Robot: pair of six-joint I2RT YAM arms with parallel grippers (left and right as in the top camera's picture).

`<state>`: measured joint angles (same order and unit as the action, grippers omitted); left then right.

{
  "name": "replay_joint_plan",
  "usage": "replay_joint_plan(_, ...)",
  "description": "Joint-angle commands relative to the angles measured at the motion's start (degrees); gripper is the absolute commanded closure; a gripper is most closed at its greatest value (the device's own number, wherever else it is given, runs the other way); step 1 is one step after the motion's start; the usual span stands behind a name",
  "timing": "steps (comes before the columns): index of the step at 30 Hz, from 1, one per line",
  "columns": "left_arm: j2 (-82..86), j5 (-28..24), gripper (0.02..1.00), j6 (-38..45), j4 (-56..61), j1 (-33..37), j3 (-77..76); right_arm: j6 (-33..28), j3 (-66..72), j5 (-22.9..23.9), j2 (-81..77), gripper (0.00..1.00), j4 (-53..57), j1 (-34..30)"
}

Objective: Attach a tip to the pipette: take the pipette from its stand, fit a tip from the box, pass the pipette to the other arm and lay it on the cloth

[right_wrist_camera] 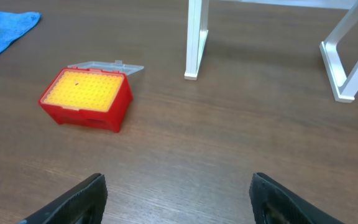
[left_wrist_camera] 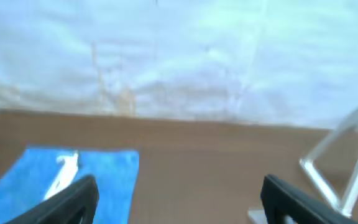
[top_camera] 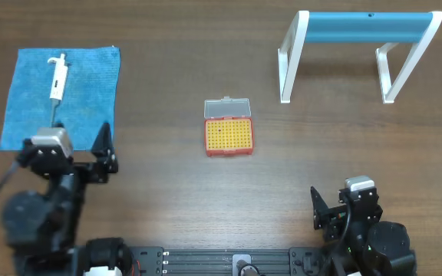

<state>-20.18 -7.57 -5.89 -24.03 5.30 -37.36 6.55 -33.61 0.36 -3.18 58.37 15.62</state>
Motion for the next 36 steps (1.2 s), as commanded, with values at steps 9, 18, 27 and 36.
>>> replay_joint_plan(9, 20.00, 1.14, 0.051, 0.15, 19.96, -0.13, 37.05, -0.66, 0.13, 0.50, -0.15, 0.246, -0.13, -0.07)
replay_joint_plan(18, 20.00, 1.14, 0.051, 0.15, 19.93, -0.13, 37.05, -0.66, 0.13, 0.50, -0.15, 0.244, -0.13, -0.04)
replay_joint_plan(27, 20.00, 1.14, 0.051, 0.15, 19.93, -0.13, 37.05, 0.20, 11.80, 3.15, 3.23, 0.244, -20.68, -22.93)
replay_joint_plan(36, 20.00, 1.14, 0.049, 0.15, 19.93, -0.13, 37.05, -0.24, 33.40, -0.83, 3.13, 0.246, -54.25, -16.55)
